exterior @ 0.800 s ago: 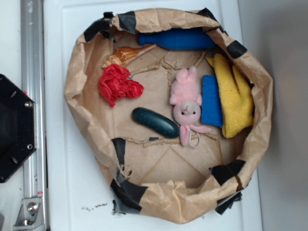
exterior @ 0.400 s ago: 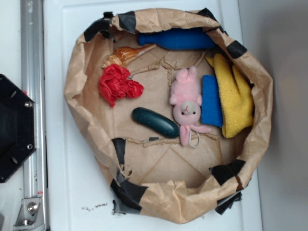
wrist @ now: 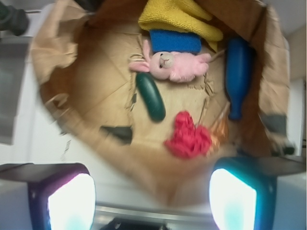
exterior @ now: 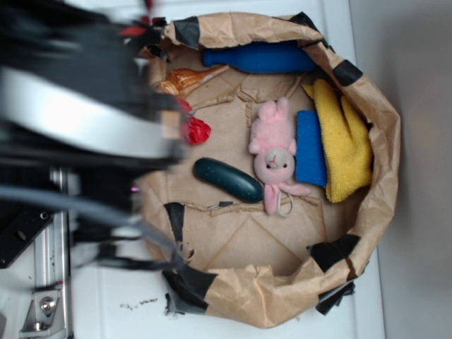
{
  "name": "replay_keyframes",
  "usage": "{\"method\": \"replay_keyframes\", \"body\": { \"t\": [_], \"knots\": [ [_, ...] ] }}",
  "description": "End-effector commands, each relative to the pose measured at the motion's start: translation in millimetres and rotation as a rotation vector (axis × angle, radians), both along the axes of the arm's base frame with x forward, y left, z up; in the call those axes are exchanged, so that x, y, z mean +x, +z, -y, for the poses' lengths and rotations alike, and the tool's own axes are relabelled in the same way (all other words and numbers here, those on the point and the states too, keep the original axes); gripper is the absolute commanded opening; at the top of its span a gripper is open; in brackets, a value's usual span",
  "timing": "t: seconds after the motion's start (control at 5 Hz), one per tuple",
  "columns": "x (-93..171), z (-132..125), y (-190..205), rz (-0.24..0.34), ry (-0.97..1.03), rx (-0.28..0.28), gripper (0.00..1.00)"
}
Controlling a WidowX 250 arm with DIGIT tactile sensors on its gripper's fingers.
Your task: Grab the plastic pickle.
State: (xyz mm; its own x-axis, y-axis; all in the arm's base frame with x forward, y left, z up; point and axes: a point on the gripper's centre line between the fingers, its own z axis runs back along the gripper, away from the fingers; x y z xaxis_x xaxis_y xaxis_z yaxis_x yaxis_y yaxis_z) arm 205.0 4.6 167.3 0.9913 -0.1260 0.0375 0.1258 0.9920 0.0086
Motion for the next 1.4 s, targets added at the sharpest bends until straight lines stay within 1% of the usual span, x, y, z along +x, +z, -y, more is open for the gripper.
{"method": "replay_keyframes", "body": {
  "t": [0.0,0.2,0.4,0.6,0.8,1.0,1.2],
  "knots": [
    [39,-3,-47,-0.001,-0.015,-0.024,1.00],
    [43,8,-84,-0.025,-0.018,-0.031,1.00],
    [45,5,-110,-0.013,-0.057,-0.049,1.00],
    [46,10,-136,-0.029,-0.104,-0.050,1.00],
    [54,16,-148,-0.025,-0.117,0.050,0.00],
    [58,8,-129,0.011,-0.101,0.038,0.00],
    [59,2,-97,0.067,-0.083,0.057,0.00]
  ]
}}
